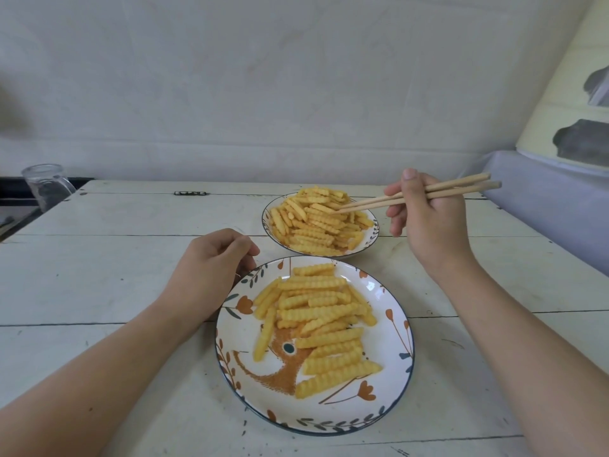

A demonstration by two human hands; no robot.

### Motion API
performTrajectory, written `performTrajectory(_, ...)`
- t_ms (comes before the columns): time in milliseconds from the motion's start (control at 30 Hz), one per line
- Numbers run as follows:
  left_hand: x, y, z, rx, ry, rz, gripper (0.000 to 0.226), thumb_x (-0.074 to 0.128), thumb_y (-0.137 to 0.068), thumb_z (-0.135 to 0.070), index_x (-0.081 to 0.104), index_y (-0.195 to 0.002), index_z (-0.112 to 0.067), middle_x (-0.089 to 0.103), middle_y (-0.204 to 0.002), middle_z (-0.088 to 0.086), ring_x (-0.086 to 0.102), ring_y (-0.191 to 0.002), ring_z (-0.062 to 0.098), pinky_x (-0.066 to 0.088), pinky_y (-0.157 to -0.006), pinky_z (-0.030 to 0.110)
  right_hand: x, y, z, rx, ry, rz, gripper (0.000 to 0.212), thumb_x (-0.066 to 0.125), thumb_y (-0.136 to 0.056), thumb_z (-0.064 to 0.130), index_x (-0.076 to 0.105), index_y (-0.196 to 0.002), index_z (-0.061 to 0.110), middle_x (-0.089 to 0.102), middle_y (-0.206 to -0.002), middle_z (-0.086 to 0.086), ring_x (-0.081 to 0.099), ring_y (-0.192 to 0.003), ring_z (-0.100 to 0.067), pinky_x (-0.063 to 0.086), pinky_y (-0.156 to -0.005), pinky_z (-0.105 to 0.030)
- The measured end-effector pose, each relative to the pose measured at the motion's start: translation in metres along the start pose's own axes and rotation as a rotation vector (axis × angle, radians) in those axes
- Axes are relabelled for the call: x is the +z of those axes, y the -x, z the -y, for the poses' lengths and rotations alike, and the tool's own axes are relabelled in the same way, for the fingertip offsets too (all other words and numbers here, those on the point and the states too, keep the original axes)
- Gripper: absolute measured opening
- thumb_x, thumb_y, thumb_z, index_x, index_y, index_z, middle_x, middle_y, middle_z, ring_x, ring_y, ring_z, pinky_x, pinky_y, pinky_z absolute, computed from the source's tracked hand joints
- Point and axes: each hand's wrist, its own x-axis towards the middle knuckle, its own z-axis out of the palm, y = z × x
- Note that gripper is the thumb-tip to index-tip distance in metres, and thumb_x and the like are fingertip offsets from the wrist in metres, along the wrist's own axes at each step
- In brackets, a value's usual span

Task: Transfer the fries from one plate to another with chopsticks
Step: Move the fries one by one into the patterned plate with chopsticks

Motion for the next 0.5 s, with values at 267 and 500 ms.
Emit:
performTrajectory(267, 0.0, 0.0, 0.0, 0.007, -0.003, -0.004, 0.029, 0.053, -0.101, -0.019, 0.074, -0.083, -0.013, 0.07, -0.072, 0.0, 0.061, -0.066, 0.018, 0.051, -0.068, 0.037, 0.006, 0.001, -0.006, 0.036, -0.03, 0.041, 0.041, 0.043, -0.107, 0.031, 0.067, -0.086, 0.006, 0.056, -0.065, -0.009, 0.052, -0.044, -0.016, 0.046, -0.047, -0.023)
performTrajectory(500, 0.0, 0.001, -0.001, -0.003, 0.008, 0.002, 0.028, 0.054, -0.101, -0.019, 0.074, -0.083, -0.013, 0.07, -0.07, -0.002, 0.061, -0.066, 0.019, 0.052, -0.069, 0.038, -0.016, -0.005, 0.032, 0.13, -0.352, 0.05, 0.061, 0.038, -0.107, 0.037, 0.065, -0.06, 0.011, 0.051, -0.047, -0.011, 0.038, -0.033, -0.021, 0.031, -0.041, -0.023)
